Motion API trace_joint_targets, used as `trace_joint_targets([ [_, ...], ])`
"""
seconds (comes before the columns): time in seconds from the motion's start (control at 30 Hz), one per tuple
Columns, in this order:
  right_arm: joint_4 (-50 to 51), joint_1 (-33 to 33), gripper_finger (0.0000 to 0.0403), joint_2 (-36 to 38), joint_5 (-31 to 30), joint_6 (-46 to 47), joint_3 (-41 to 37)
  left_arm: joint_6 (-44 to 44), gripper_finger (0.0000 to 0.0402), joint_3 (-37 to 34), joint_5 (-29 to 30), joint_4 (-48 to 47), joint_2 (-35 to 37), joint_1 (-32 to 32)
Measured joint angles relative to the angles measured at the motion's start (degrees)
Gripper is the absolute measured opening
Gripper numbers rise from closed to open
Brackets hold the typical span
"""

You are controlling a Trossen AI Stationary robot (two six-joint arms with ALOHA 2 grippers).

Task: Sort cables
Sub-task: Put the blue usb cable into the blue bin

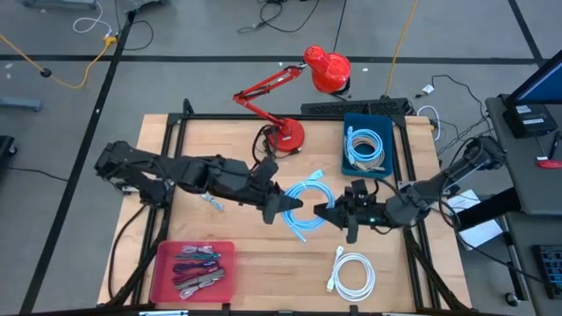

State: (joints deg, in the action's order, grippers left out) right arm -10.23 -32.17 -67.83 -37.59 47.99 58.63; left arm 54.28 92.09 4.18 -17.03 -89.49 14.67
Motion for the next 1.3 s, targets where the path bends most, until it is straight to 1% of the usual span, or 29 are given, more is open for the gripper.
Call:
trace_joint_targets([
  [0.07, 2.6, 0.5, 0.0045, 0.3, -1.8, 2.3, 0.0, 0.9, 0.0021, 0.0, 0.8, -0.3, 0.0, 0.4],
  [0.13, 6.6, 1.5, 0.0045, 0.8, -2.0, 5.6, 0.1, 1.3, 0.0021, 0.0, 2.3, -0.6, -0.1, 0.8],
  [0.23, 10.0, 2.9, 0.0045, 1.7, -2.0, 5.9, 0.2, 0.9, 0.0026, 0.0, 2.8, -1.4, -0.2, 0.7],
  [0.33, 12.6, 4.7, 0.0044, 2.9, -2.0, 5.1, 0.1, -0.8, 0.0062, 0.0, 2.8, -1.4, 0.2, 1.2],
  [0.47, 13.5, 6.8, 0.0044, 4.6, -2.3, 4.6, 0.0, -1.2, 0.0118, 0.0, 2.6, -0.9, 1.9, 1.3],
  [0.57, 17.8, 8.2, 0.0044, 5.8, -3.6, 6.2, 0.0, -1.1, 0.0158, 0.0, 2.2, -1.8, 2.8, 0.8],
  [0.6, 20.6, 8.7, 0.0043, 6.3, -5.4, 7.7, 0.0, -1.1, 0.0169, 0.0, 1.4, -1.8, 3.2, 0.7],
  [0.63, 24.9, 9.3, 0.0043, 7.1, -8.5, 9.8, 0.0, -1.2, 0.0179, 0.0, 0.0, -1.2, 3.5, 0.7],
  [0.7, 35.3, 11.0, 0.0042, 8.8, -14.5, 15.2, -0.1, -1.9, 0.0194, 0.1, -1.0, -1.0, 4.6, 1.4],
  [0.77, 47.6, 13.2, 0.0042, 10.2, -18.0, 23.1, -0.1, -2.8, 0.0201, 0.1, -0.7, -0.9, 5.2, 2.3],
  [0.8, 54.5, 14.5, 0.0042, 10.8, -18.3, 27.2, -0.1, -3.2, 0.0201, 0.1, 0.2, -1.0, 5.2, 2.7],
  [0.83, 59.6, 15.8, 0.0042, 11.3, -18.2, 30.6, -0.1, -3.5, 0.0201, 0.1, 0.9, -1.1, 5.1, 3.0],
  [0.9, 66.1, 18.5, 0.0042, 12.0, -17.7, 34.9, -0.1, -3.8, 0.0197, 0.1, 1.8, -1.5, 4.9, 3.7],
  [1.0, 69.9, 23.6, 0.0042, 12.8, -16.2, 33.2, -0.1, -4.0, 0.0188, 0.1, 2.2, -1.6, 5.0, 4.8],
  [1.1, 73.6, 29.9, 0.0042, 12.5, -12.6, 32.1, -0.2, -4.3, 0.0181, 0.1, 4.5, -2.9, 4.9, 5.5],
  [1.2, 71.6, 35.9, 0.0042, 12.5, -9.7, 31.1, -2.8, -4.6, 0.0174, 0.1, 5.9, -3.0, 4.9, 6.0],
  [1.3, 64.2, 41.8, 0.0042, 13.3, -4.5, 27.1, -7.2, -4.7, 0.0168, 0.1, 6.1, -3.0, 4.9, 6.5],
])
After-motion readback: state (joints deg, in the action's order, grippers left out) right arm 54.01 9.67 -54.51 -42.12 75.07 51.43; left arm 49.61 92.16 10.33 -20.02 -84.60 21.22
